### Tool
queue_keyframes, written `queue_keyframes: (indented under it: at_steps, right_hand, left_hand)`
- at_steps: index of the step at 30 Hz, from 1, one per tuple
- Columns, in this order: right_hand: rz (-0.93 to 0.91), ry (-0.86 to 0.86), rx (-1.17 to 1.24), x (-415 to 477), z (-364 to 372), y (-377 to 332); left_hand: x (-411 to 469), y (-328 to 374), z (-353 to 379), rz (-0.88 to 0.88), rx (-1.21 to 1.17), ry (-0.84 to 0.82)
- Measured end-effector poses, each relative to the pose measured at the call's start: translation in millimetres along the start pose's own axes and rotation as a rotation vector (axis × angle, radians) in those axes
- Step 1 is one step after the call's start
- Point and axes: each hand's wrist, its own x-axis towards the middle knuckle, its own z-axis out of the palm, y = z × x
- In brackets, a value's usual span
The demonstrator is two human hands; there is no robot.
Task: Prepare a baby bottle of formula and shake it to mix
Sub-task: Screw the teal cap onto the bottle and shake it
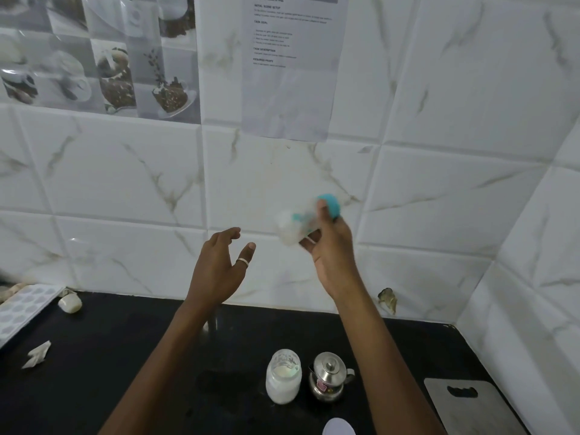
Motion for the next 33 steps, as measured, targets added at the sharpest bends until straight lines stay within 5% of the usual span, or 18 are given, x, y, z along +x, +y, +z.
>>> queue_keyframes:
  at_steps: [2,7,12,17,21,26,31,33]
  right_hand:
    - [-0.033,0.062,0.136,4,1,-3]
    - [0.027,-0.153,-0.339,-9,9,14]
    - [-0.017,0.094,0.224,5,1,11]
    - [0.066,-0.050,-0.191,0,11,29]
    - [0.024,0.134,0.296,13,-1,22]
    - [0.099,-0.074,-0.174,0,6,40]
    - [0.028,0.086,0.221,16,-1,32]
    - [0.019,0.082,0.098,17,3,35]
  left_hand:
    - [1,-1,0,0.006,-0.003,0.002]
    - [5,-1,1,0.023,0.010,-0.022]
    - [4,-4,1,0.007,-0.002,-0.012]
    - [9,-2,2,0.021,0.009,-0.020]
    - [8,-4,0,0.024,0.006,-0.009]
    - [12,-6,-1,0.025,0.012,-0.005]
    - [13,-8,3,0.030,0.027,-0.008]
    - [15,-10,4,0.024,0.027,-0.010]
